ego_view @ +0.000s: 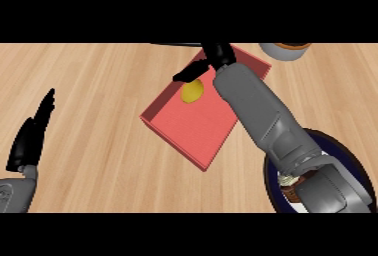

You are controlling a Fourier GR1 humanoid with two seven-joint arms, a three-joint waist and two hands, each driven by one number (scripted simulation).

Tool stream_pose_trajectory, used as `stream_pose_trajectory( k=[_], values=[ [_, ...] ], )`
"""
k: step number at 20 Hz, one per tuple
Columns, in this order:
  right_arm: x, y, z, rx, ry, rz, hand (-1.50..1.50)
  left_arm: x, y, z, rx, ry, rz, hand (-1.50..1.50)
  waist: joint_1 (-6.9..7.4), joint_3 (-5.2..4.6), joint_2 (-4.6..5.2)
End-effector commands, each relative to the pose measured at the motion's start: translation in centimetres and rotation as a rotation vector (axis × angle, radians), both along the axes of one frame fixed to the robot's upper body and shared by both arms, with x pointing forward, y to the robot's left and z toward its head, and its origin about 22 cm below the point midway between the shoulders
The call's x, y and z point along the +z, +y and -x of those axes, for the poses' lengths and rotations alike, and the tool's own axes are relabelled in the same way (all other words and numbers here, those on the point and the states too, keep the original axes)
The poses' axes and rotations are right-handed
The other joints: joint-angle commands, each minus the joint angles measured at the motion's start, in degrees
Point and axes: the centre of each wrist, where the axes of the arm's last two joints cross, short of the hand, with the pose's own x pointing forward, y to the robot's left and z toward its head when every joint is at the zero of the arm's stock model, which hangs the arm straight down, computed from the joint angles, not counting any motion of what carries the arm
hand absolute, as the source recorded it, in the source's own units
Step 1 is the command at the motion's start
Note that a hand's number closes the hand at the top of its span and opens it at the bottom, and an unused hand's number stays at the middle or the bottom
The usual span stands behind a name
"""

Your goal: Pick the lemon from the plate and place it in the cardboard box

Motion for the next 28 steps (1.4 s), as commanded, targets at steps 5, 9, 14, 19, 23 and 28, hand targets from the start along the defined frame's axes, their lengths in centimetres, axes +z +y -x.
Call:
stream_pose_trajectory(
  k=[5, 9, 14, 19, 23, 28],
  values=[
    [2.1, -4.6, -1.5, -0.060, -0.066, -0.274, -1.50, -0.6, -0.9, -0.4, 0.012, 0.005, 0.007, 0.00, -1.62, 0.00, -0.32],
    [1.3, -9.2, -2.0, -0.066, -0.048, -0.354, -1.50, -0.7, 0.0, 0.7, 0.021, 0.015, 0.007, 0.00, -1.47, 0.02, -0.47],
    [2.5, -18.0, -2.2, -0.132, -0.031, -0.365, -1.50, -0.4, 0.8, 0.7, 0.035, 0.014, -0.001, 0.00, -2.44, 0.02, -0.73],
    [1.8, -23.1, -1.2, -0.186, -0.028, -0.344, -1.50, 0.5, 1.3, 0.8, 0.020, 0.015, 0.008, 0.00, -1.79, 0.06, -0.63],
    [2.9, -28.4, 0.1, -0.160, -0.048, -0.296, -1.50, -1.2, 1.0, 1.2, 0.043, 0.027, 0.009, 0.00, -1.83, 0.06, -0.48],
    [0.5, -33.0, 2.6, -0.108, 0.010, -0.246, -1.50, -0.1, 1.1, 1.0, 0.032, 0.020, 0.014, 0.00, -1.79, 0.11, -0.56]
  ],
)
